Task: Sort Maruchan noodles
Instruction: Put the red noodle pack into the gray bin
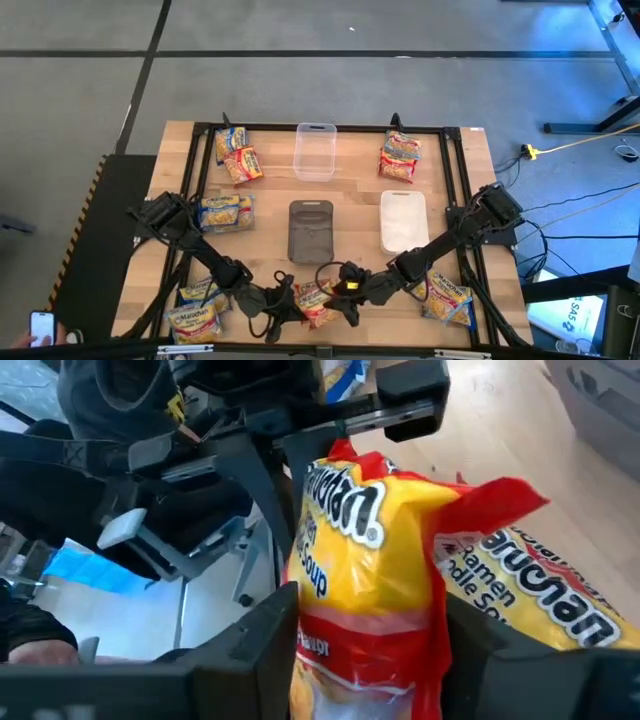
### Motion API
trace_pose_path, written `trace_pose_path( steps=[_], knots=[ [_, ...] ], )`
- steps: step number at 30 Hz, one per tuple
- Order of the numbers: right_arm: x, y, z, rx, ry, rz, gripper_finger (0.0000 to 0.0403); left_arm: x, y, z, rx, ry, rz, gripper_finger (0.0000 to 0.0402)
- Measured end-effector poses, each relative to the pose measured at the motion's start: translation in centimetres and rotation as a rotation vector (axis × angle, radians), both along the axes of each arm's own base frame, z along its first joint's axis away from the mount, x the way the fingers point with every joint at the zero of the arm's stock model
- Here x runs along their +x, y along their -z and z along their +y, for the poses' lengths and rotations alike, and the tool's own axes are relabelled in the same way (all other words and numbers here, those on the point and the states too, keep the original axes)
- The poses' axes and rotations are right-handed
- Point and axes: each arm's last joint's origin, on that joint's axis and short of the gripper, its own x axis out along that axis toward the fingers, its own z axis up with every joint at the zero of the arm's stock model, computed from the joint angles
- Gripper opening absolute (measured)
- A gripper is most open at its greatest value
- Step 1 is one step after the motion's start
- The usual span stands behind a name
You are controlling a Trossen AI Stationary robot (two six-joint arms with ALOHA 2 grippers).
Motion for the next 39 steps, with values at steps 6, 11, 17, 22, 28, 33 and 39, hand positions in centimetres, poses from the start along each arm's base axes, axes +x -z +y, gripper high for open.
trace_pose_path(
  steps=[6, 11, 17, 22, 28, 33, 39],
  knots=[
    [0.0, 0.0, -0.1, -0.019, 0.013, -0.01, 0.0147, 0.0, 0.0, 0.1, 0.023, -0.007, -0.01, 0.0001],
    [0.0, 0.0, -0.1, -0.068, -0.01, -0.025, 0.0149, 0.1, 0.0, 0.1, 0.025, -0.018, -0.014, 0.0001],
    [0.0, 0.0, 0.0, -0.115, -0.033, -0.041, 0.012, 0.1, -0.1, 0.1, 0.024, -0.017, -0.017, 0.0001],
    [0.1, -0.2, 0.1, -0.132, -0.058, -0.062, 0.0086, -0.4, -0.5, -0.4, 0.013, 0.031, -0.013, 0.0001],
    [-0.1, -0.2, 0.1, -0.174, -0.094, -0.059, 0.0094, -1.3, -1.8, -1.0, 0.008, 0.093, 0.003, 0.0001],
    [-0.5, -1.9, -0.1, -0.171, -0.131, -0.081, 0.0097, -2.3, -3.9, -1.0, 0.033, 0.124, 0.009, 0.0001],
    [-1.8, -4.2, -1.0, -0.232, -0.144, -0.048, 0.0085, -2.6, -7.4, -0.1, 0.041, 0.114, -0.083, 0.0001]
  ],
)
